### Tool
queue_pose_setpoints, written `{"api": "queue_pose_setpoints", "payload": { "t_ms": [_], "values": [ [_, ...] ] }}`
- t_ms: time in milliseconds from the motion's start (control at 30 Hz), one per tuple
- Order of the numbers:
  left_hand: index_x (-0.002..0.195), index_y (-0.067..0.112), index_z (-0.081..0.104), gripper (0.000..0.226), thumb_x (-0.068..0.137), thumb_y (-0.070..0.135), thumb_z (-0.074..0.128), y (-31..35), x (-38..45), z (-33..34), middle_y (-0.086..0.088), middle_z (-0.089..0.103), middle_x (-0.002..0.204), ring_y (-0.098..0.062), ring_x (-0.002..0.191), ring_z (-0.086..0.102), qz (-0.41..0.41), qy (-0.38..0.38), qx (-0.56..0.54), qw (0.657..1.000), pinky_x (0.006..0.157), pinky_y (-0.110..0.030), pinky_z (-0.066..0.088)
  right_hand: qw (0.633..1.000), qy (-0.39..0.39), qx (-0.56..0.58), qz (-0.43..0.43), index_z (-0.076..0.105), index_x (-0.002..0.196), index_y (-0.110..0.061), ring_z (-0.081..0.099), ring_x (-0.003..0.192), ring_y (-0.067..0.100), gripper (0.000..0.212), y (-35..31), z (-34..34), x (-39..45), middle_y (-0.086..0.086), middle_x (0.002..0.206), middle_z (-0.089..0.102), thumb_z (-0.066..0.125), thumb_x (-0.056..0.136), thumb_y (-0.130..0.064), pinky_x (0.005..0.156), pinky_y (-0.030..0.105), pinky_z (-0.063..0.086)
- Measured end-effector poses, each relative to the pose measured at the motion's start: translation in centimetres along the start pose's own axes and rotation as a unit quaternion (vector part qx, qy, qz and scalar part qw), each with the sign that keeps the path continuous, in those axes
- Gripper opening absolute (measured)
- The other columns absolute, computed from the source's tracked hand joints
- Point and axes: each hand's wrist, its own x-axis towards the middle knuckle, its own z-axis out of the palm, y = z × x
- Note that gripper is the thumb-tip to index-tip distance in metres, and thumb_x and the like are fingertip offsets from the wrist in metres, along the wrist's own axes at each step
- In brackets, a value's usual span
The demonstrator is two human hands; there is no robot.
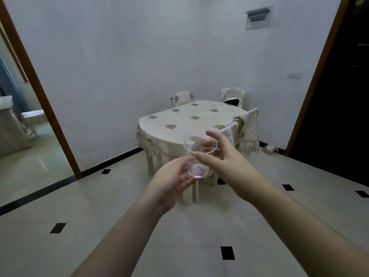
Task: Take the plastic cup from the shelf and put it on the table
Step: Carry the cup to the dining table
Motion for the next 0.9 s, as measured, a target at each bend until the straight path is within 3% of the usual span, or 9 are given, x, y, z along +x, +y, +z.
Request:
{"api": "queue_pose_setpoints", "payload": {
  "t_ms": [100, 233, 500, 700, 800, 900],
  "values": [
    [0.105, 0.009, 0.072, 0.02, 0.095, 0.015, 0.055, -1.0, 4.8, 1.6, -0.013, 0.075, 0.102, -0.023, 0.086, 0.072, 0.007, -0.002, 0.011, 1.0, 0.069, -0.027, 0.058, 1.0, 0.006, 0.008, 0.009, 0.035, 0.137, -0.038, 0.057, 0.113, 0.01, 0.079, 2.5, -2.9, 3.4, -0.008, 0.125, 0.054, 0.074, 0.068, -0.048, 0.093, 0.033, 0.047],
    [0.103, 0.01, 0.071, 0.02, 0.095, 0.01, 0.052, -1.8, 11.4, 4.4, -0.012, 0.077, 0.093, -0.016, 0.071, 0.071, -0.001, 0.001, 0.029, 1.0, 0.064, -0.023, 0.057, 0.999, 0.004, 0.034, 0.034, 0.038, 0.134, -0.034, 0.057, 0.114, 0.011, 0.071, 5.4, -7.7, 8.7, -0.002, 0.125, 0.055, 0.076, 0.074, -0.038, 0.097, 0.035, 0.047],
    [0.106, 0.007, 0.069, 0.02, 0.095, 0.009, 0.052, -3.4, 22.6, 7.5, -0.013, 0.076, 0.098, -0.015, 0.072, 0.07, -0.019, 0.015, 0.012, 1.0, 0.066, -0.025, 0.057, 0.999, -0.013, -0.006, 0.053, 0.038, 0.134, -0.041, 0.054, 0.114, 0.009, 0.082, 10.1, -13.1, 17.7, -0.011, 0.122, 0.055, 0.073, 0.062, -0.056, 0.096, 0.039, 0.047],
    [0.102, 0.006, 0.07, 0.019, 0.093, 0.005, 0.053, -4.3, 30.1, 7.0, -0.007, 0.074, 0.077, -0.013, 0.061, 0.067, -0.037, 0.04, 0.009, 0.998, 0.063, -0.024, 0.058, 0.997, -0.014, 0.005, 0.078, 0.04, 0.131, -0.044, 0.052, 0.117, 0.01, 0.078, 14.4, -14.2, 24.1, -0.012, 0.124, 0.052, 0.075, 0.063, -0.053, 0.099, 0.04, 0.046],
    [0.103, 0.004, 0.07, 0.021, 0.091, -0.001, 0.053, -4.4, 34.1, 6.1, -0.005, 0.073, 0.074, -0.014, 0.064, 0.067, -0.048, 0.041, 0.004, 0.998, 0.062, -0.023, 0.057, 0.997, -0.015, -0.004, 0.081, 0.041, 0.13, -0.044, 0.052, 0.116, 0.01, 0.075, 16.5, -14.3, 27.5, -0.009, 0.124, 0.052, 0.077, 0.065, -0.049, 0.097, 0.036, 0.046],
    [0.104, -0.001, 0.069, 0.027, 0.085, -0.01, 0.05, -4.1, 38.8, 5.0, -0.011, 0.075, 0.085, -0.02, 0.079, 0.069, -0.06, 0.039, -0.009, 0.997, 0.061, -0.023, 0.056, 0.996, -0.021, -0.021, 0.078, 0.04, 0.131, -0.043, 0.051, 0.114, 0.007, 0.075, 18.4, -14.2, 31.4, -0.009, 0.124, 0.051, 0.078, 0.066, -0.047, 0.093, 0.031, 0.046]
  ]
}}
